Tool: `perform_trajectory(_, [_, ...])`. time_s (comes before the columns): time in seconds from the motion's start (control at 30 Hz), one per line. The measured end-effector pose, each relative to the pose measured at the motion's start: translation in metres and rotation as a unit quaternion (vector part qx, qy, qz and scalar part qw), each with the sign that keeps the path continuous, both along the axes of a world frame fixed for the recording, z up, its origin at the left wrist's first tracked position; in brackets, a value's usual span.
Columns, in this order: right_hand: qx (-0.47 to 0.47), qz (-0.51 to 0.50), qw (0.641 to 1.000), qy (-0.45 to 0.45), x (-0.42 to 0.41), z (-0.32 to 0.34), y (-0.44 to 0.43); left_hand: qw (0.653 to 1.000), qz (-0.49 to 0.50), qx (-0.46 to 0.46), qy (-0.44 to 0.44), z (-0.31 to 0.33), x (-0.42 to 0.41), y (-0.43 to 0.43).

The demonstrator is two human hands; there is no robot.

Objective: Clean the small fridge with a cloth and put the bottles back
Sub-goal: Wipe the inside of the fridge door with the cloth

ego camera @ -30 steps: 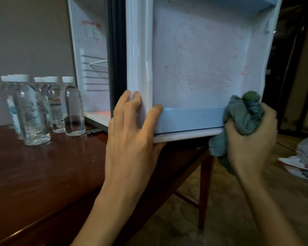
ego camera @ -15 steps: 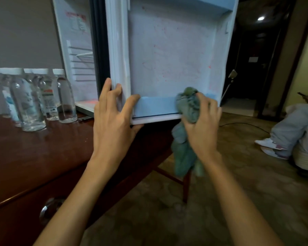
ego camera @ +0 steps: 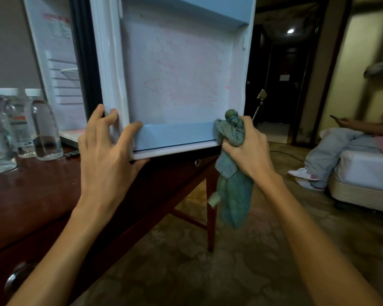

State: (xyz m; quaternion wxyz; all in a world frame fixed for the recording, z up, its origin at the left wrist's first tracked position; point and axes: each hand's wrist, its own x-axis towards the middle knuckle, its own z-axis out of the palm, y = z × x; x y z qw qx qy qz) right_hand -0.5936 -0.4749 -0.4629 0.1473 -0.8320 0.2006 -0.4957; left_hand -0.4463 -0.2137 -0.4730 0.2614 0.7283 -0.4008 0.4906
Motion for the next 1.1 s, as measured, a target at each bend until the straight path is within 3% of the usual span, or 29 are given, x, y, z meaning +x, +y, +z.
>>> perform_trajectory(0.17, [0.064,-0.012,0.985,0.161,-0.048,0.013,-0.013,1.0,0.005,-0.001,0.019,0.001,-0.004,-0.002])
perform_trajectory(0.3, [-0.007,-0.106,0.978,0.181,-0.069,-0.001,-0.018,1.0,0.007,-0.014,0.023,-0.002,-0.007,-0.007])
perform_trajectory(0.47, [-0.118,-0.135,0.972,0.152,-0.053,0.004,-0.005,0.999,0.003,-0.024,0.026,-0.003,-0.007,-0.009])
perform_trajectory(0.6, [-0.132,-0.157,0.962,0.179,-0.033,0.016,-0.002,1.0,-0.003,-0.02,0.022,-0.003,-0.006,-0.007])
perform_trajectory(0.9, [0.03,-0.095,0.977,0.188,-0.018,0.017,-0.01,1.0,-0.001,-0.005,0.005,0.0,-0.001,-0.004])
perform_trajectory(1.1, [0.076,-0.037,0.976,0.2,-0.028,0.021,-0.013,1.0,-0.003,-0.012,0.003,-0.002,-0.002,-0.003])
